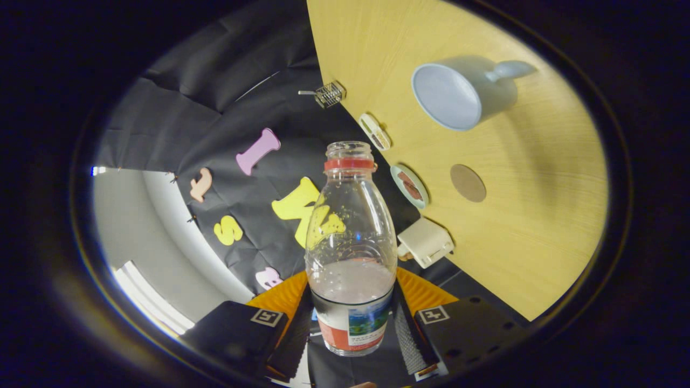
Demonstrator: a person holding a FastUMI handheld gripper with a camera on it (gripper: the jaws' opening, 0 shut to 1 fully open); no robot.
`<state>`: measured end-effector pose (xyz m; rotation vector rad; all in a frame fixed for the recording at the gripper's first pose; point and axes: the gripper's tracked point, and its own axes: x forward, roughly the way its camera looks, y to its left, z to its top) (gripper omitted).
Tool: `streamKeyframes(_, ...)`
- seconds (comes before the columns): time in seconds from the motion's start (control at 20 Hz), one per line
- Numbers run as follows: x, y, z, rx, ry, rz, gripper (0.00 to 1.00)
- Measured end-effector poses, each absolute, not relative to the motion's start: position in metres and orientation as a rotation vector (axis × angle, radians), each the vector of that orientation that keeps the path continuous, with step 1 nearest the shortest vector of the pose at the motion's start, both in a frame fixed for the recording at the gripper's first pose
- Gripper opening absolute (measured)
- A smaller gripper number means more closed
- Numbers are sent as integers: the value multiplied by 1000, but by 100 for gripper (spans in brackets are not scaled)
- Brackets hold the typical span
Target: Take the bottle from table, then pour the juice into the cup, finally place the bottle on the coaster
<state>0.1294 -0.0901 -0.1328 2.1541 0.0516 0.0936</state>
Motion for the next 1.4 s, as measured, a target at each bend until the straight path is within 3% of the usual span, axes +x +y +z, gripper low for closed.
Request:
streamKeyframes(0.45, 127, -77, -130, 1998, 46, 88, 76)
streamKeyframes(1.4, 117, -66, -161, 883, 39, -36, 76)
